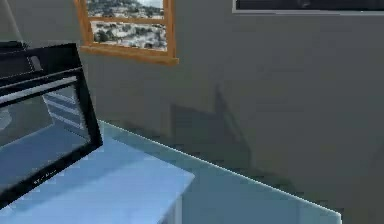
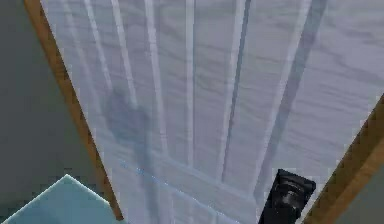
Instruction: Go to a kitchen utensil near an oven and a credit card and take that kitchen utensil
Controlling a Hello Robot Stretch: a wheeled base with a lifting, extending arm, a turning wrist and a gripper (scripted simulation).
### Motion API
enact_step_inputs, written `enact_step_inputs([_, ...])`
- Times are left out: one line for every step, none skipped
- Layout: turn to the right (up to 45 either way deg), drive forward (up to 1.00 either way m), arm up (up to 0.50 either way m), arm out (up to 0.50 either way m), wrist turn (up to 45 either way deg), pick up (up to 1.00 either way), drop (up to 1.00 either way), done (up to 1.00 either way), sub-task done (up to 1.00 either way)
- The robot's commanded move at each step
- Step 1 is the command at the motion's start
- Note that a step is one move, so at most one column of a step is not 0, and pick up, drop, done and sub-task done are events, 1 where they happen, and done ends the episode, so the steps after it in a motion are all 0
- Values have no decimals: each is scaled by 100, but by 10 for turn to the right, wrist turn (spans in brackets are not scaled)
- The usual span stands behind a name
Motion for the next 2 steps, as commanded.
enact_step_inputs([-450,0,0,0,0,0,0,0,0])
enact_step_inputs([-450,0,0,0,0,0,0,0,0])
